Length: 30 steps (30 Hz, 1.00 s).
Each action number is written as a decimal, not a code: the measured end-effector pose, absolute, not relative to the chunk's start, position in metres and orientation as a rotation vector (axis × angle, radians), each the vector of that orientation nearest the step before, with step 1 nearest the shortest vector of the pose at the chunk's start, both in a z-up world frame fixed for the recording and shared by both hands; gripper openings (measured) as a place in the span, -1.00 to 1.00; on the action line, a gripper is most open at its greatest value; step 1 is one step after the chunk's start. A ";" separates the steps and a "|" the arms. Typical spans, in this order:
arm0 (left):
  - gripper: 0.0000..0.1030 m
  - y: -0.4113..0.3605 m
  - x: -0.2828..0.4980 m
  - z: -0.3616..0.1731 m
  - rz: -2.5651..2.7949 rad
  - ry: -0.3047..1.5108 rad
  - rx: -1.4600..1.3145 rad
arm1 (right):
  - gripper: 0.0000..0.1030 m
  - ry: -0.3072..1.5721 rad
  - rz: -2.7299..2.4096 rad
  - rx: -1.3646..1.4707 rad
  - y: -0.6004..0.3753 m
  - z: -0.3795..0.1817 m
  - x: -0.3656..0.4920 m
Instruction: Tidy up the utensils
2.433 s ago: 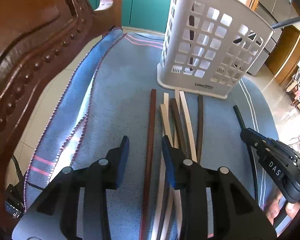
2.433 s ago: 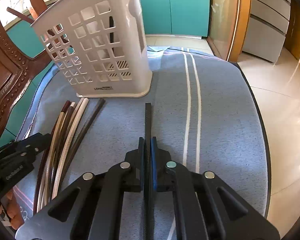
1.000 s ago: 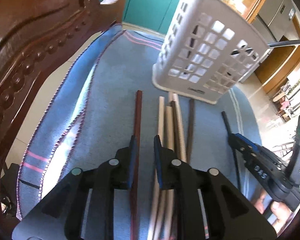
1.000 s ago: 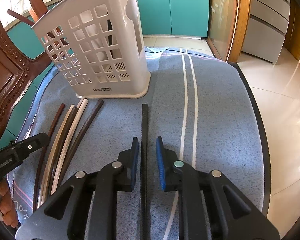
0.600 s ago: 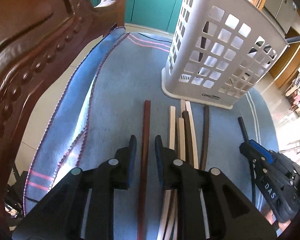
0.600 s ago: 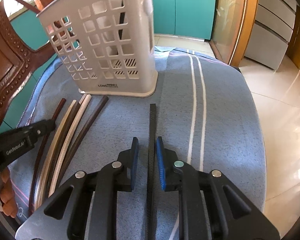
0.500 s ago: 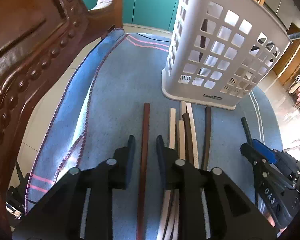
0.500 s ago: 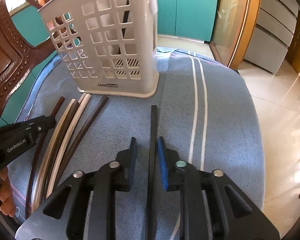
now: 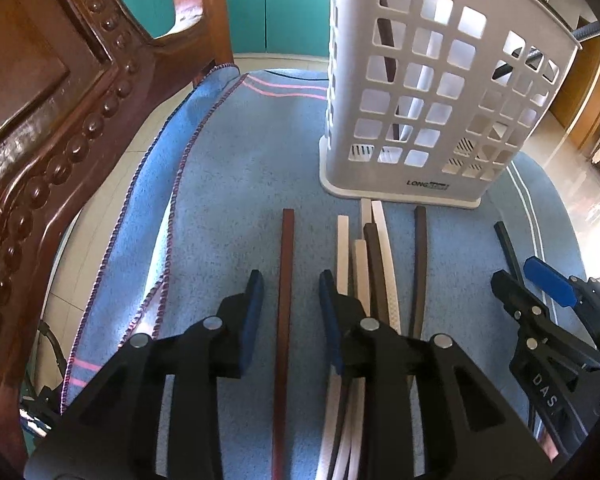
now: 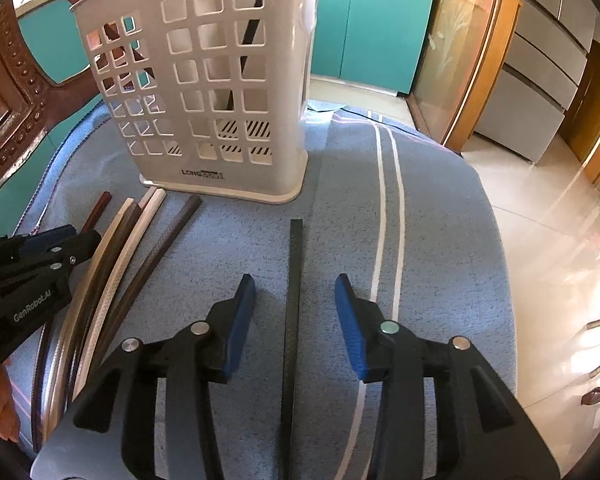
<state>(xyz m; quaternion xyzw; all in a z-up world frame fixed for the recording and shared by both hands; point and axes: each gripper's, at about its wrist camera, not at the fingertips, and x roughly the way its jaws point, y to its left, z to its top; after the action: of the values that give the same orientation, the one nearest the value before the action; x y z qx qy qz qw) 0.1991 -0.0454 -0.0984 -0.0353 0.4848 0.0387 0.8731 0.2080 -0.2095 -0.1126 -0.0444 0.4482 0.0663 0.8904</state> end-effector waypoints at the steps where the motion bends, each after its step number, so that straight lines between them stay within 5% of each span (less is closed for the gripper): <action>1: -0.41 -0.045 0.200 -0.099 0.079 1.014 -0.074 | -0.19 0.933 0.140 -0.081 -0.211 -0.113 0.209; 7: -0.41 -0.045 0.192 -0.097 0.077 1.018 -0.077 | -0.33 0.935 0.131 -0.054 -0.216 -0.112 0.214; 12: -0.41 -0.047 0.196 -0.097 0.083 1.018 -0.072 | -0.86 0.936 0.148 -0.038 -0.219 -0.112 0.217; 18: -0.43 -0.047 0.196 -0.096 0.084 1.017 -0.073 | -0.86 0.934 0.156 -0.025 -0.219 -0.111 0.216; 22: -0.73 -0.043 0.194 -0.096 0.101 1.017 -0.102 | -0.86 0.940 0.164 -0.022 -0.218 -0.110 0.216; 30: -0.75 -0.043 0.191 -0.096 0.107 1.018 -0.093 | -0.85 0.934 0.156 -0.033 -0.216 -0.108 0.210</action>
<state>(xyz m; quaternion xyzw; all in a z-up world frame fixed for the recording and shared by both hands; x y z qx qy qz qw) 0.1905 -0.0428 -0.0957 -0.0447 0.4870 0.0510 0.8708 0.2097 -0.2161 -0.1085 -0.0159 0.4499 0.0749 0.8898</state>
